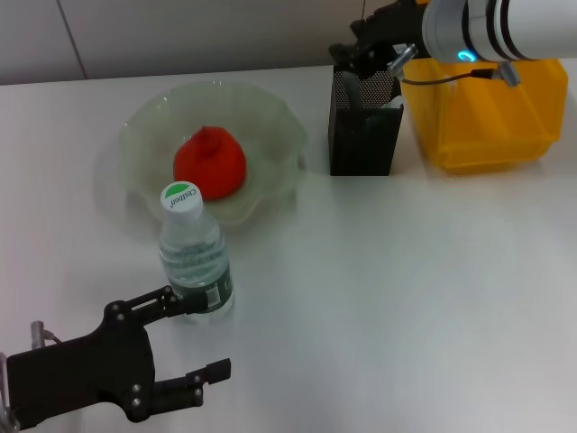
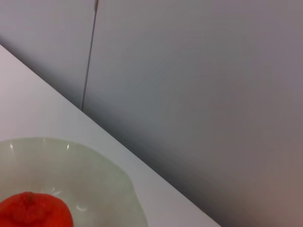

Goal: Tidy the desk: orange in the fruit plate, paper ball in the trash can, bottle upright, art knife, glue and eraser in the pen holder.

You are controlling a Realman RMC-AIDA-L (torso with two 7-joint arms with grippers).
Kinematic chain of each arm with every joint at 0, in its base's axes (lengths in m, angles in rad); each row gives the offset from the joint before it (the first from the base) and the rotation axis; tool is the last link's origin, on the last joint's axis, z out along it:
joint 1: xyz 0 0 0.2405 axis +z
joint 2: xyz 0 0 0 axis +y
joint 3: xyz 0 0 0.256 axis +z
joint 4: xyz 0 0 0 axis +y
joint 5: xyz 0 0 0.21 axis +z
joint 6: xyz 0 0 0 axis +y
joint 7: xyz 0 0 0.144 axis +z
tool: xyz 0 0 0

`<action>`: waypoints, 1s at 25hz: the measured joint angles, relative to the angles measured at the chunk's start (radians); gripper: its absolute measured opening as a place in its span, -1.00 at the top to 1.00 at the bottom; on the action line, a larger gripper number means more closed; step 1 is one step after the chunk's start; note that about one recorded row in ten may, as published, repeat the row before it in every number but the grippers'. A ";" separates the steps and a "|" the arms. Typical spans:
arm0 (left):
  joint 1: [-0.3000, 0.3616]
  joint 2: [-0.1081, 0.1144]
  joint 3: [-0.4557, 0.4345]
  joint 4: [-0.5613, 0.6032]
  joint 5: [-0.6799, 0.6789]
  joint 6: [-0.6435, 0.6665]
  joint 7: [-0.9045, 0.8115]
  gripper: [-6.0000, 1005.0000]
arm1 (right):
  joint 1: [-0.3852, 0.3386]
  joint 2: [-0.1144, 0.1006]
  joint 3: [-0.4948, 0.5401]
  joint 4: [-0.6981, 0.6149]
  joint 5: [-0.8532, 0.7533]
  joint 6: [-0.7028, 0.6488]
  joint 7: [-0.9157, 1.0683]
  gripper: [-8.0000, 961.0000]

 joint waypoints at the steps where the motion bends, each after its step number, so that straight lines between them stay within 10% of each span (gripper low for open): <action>1: 0.000 0.000 0.000 0.000 0.000 0.000 0.000 -0.57 | -0.002 0.000 0.001 0.000 0.000 -0.004 0.001 0.45; 15: -0.022 0.018 -0.011 0.008 0.007 0.021 -0.104 -0.58 | -0.125 -0.004 0.347 -0.219 0.448 -0.449 -0.193 -0.30; 25: -0.049 0.040 -0.005 0.012 0.010 0.026 -0.169 -0.58 | -0.288 -0.005 0.609 -0.041 0.709 -0.844 -0.625 -0.30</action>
